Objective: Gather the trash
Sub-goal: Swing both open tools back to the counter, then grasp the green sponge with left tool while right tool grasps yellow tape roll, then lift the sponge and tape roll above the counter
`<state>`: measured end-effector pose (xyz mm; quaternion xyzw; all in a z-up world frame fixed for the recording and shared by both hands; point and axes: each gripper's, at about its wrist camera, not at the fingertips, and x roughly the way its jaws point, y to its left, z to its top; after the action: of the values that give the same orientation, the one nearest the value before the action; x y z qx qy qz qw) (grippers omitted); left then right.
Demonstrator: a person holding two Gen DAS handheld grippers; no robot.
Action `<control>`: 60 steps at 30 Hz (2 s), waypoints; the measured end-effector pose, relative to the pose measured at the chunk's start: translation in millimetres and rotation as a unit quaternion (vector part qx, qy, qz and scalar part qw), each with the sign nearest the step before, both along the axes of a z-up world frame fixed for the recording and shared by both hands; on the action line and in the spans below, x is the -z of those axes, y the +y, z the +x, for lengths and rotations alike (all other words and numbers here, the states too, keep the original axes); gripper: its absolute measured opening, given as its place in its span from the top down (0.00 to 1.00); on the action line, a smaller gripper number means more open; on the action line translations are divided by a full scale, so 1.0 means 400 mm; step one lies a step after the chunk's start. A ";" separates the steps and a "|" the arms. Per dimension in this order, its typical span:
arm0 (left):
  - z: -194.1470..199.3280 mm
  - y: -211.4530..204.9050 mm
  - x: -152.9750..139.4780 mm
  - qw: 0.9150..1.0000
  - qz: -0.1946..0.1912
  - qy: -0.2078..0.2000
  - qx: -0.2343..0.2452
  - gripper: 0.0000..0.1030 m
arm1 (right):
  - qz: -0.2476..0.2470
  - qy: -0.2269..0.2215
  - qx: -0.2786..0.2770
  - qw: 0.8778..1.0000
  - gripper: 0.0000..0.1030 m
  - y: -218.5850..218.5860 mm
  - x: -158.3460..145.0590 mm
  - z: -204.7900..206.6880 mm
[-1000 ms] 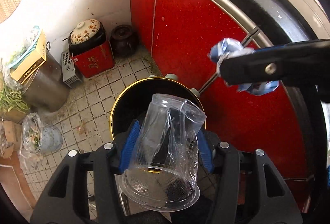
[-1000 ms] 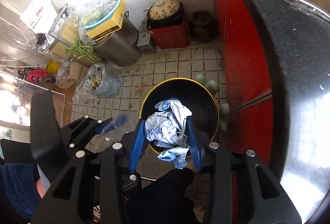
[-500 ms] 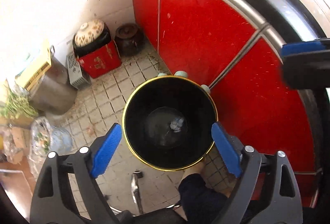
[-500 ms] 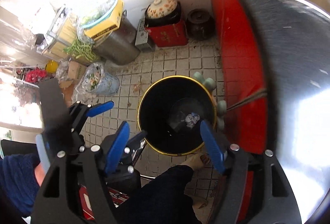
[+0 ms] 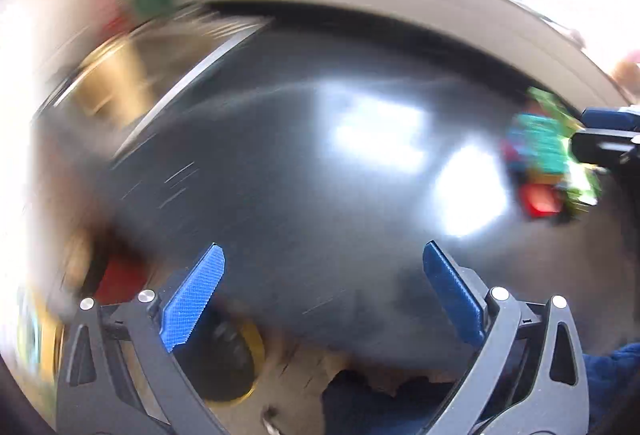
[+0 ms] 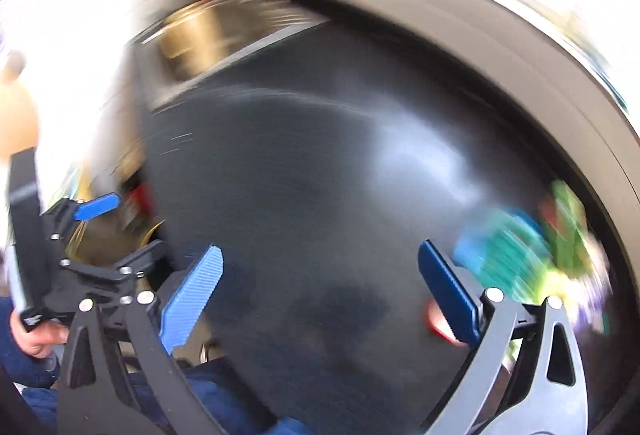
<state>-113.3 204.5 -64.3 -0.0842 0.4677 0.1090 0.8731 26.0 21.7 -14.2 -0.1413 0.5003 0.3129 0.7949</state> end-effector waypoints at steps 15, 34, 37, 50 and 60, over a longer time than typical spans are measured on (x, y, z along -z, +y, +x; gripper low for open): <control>0.299 -0.485 -0.068 0.978 -0.017 0.036 0.204 0.06 | 0.027 0.000 0.252 0.967 0.08 -0.585 0.001 -0.019; 0.570 -0.545 0.109 0.977 -0.030 0.090 0.189 0.06 | -0.001 0.071 0.147 0.987 0.25 -0.447 0.232 0.343; 0.585 -0.543 0.125 0.975 -0.028 0.098 0.195 0.06 | 0.005 0.090 0.143 0.986 0.25 -0.441 0.263 0.370; 0.532 -0.505 0.048 0.978 -0.071 0.076 0.181 0.43 | 0.053 0.074 0.146 0.985 0.79 -0.445 0.195 0.302; 0.423 -0.453 -0.073 0.975 -0.123 0.021 0.182 0.43 | 0.083 0.053 0.172 0.980 0.78 -0.501 0.097 0.209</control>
<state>55.8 23.2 -35.3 -0.1024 0.5034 -0.1083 0.8511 109.7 -178.7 -53.1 0.0302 0.5309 0.2192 0.8181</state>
